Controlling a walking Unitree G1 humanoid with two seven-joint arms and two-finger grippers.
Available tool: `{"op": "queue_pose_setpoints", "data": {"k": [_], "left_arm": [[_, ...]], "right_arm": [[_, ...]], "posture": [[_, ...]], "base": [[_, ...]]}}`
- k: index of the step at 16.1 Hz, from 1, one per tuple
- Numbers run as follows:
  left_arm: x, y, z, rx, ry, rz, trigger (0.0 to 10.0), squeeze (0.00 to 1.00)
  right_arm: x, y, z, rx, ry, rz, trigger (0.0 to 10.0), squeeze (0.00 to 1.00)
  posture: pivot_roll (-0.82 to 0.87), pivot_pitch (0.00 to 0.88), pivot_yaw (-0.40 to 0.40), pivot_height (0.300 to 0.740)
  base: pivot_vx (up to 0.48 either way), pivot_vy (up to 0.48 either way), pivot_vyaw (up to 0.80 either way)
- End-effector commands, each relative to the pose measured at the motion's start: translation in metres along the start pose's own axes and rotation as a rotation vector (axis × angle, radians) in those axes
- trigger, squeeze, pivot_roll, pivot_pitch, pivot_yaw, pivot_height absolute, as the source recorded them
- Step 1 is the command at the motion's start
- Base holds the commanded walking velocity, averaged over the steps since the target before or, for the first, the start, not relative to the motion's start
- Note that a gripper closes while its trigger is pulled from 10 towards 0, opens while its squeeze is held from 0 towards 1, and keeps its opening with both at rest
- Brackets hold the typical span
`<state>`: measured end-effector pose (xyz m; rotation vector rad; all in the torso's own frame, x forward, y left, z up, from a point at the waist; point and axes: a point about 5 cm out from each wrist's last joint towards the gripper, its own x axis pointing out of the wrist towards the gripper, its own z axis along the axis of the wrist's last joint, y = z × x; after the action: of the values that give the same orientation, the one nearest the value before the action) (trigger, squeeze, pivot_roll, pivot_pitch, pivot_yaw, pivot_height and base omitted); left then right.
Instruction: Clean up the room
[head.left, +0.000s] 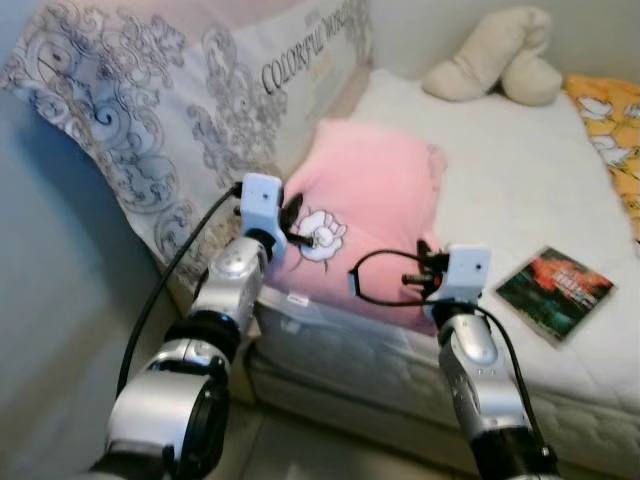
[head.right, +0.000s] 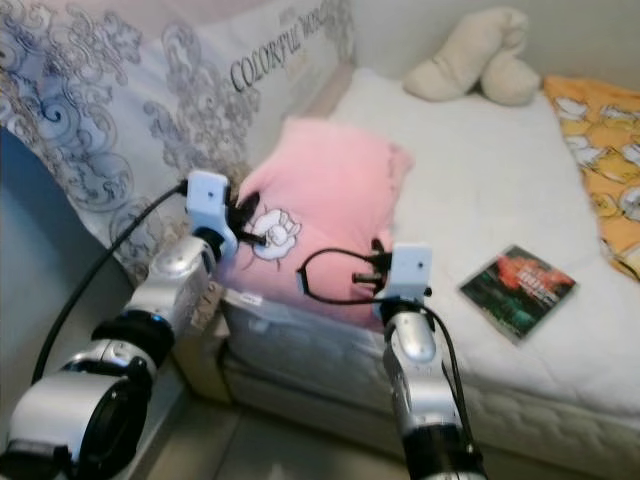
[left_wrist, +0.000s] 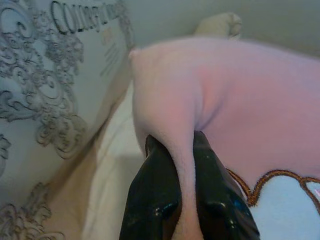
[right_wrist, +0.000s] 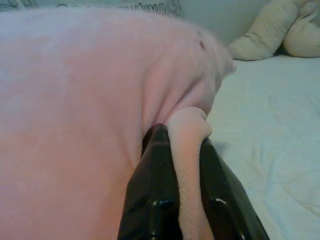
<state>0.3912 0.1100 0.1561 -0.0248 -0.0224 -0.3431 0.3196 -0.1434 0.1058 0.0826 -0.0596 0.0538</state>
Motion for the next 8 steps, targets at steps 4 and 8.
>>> {"op": "queue_pose_setpoints", "data": {"k": [4,8], "left_arm": [[0.0035,0.0039,0.0102,-0.009,-0.03,0.041,10.0,0.0],[0.0039,0.0091,0.0123,0.003,-0.025,0.061,10.0,0.0]], "right_arm": [[-0.0046,-0.0199,0.0016,-0.022,-0.011,-0.069,10.0,0.0],[-0.0074,-0.02,-0.001,-0.016,-0.002,-0.07,10.0,0.0]], "posture": [[0.12,0.0,0.037,0.74],[0.12,0.0,0.038,0.74]], "base": [[0.48,0.0,0.0],[0.48,0.0,0.0]]}}
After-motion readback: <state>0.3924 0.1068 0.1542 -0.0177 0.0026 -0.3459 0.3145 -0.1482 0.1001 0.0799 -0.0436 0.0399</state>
